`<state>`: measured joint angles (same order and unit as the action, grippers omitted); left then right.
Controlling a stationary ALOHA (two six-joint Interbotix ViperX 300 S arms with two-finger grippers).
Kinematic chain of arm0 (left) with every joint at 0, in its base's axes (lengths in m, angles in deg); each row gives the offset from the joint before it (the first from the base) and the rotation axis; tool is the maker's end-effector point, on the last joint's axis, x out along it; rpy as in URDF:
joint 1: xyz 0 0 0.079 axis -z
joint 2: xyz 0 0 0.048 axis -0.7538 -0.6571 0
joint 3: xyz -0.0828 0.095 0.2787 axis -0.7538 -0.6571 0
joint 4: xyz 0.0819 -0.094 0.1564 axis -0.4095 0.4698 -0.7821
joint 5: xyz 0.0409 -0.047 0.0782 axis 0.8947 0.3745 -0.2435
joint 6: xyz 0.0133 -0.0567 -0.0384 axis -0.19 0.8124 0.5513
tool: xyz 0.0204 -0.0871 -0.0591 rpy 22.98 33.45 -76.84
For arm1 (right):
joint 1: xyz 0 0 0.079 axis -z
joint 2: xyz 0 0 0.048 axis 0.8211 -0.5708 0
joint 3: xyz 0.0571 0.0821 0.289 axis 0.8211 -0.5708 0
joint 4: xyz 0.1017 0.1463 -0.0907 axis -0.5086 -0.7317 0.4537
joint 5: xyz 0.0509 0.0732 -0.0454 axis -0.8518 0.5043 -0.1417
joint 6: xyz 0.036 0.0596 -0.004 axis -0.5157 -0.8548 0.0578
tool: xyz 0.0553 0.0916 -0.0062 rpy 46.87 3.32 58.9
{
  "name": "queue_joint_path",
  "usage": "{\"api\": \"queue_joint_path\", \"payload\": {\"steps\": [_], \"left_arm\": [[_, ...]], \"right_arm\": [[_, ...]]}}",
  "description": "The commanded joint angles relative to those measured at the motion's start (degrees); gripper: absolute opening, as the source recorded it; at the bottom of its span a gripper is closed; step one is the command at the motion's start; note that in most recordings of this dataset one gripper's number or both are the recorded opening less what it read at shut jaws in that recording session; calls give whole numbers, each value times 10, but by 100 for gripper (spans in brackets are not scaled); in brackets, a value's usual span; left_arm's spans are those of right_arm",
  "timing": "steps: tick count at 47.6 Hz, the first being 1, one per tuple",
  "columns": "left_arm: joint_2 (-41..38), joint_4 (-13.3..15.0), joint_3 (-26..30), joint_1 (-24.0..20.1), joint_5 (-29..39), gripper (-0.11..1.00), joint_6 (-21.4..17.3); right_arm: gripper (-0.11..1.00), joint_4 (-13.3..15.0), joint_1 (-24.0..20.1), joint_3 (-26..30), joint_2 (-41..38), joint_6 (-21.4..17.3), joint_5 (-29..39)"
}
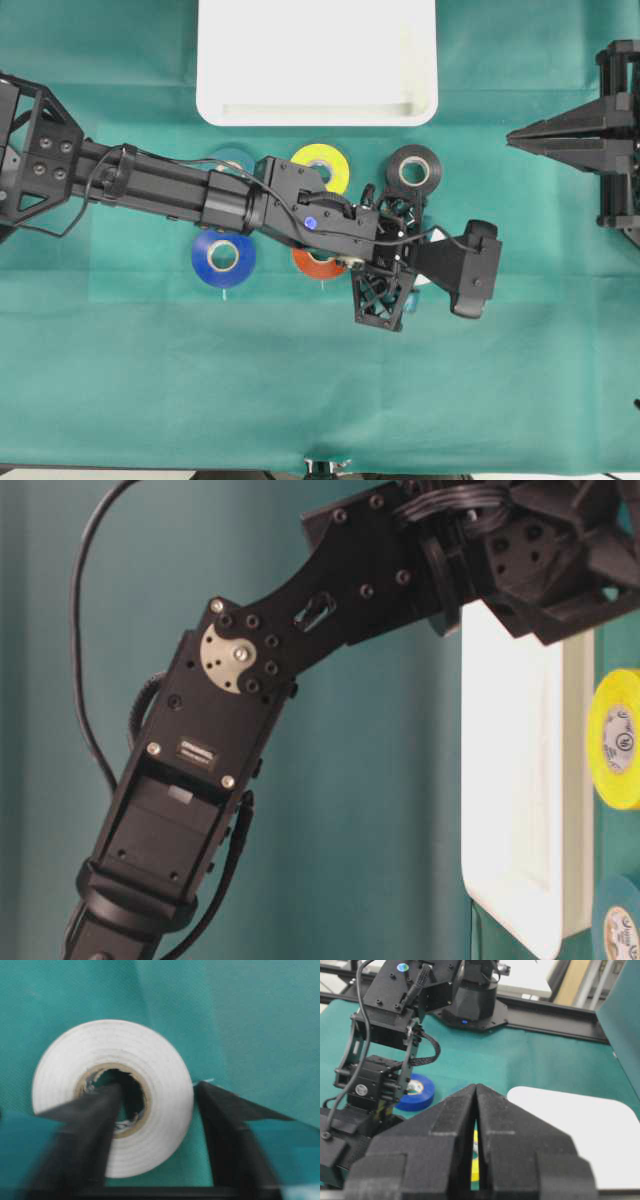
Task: Place the tape from the fixed location into the white case.
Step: 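Close the left gripper fingers inside the white roll's core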
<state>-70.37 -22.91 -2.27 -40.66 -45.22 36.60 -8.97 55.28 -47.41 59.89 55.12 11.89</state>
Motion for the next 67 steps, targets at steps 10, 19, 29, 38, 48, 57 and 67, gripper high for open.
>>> {"api": "queue_joint_path", "payload": {"steps": [10,19,29,38,48,57,67], "left_arm": [[8,-3,11,12,10,26,-31],[7,-2,11,12,9,26,-32],[8,-2,11,12,10,26,-32],[8,-2,11,12,10,26,-32],[17,-3,11,12,10,26,-31],[35,-2,15,12,25,26,-31],[63,-2,42,13,72,26,-32]], "right_arm": [[0,1,0,15,-4,1,-3],[0,1,1,14,-6,1,-3],[0,1,0,14,-7,1,-3],[0,1,1,15,-7,1,-3],[0,1,0,15,-7,1,-3],[0,1,0,16,-7,0,-3],[0,1,1,17,-7,0,-4]]}}
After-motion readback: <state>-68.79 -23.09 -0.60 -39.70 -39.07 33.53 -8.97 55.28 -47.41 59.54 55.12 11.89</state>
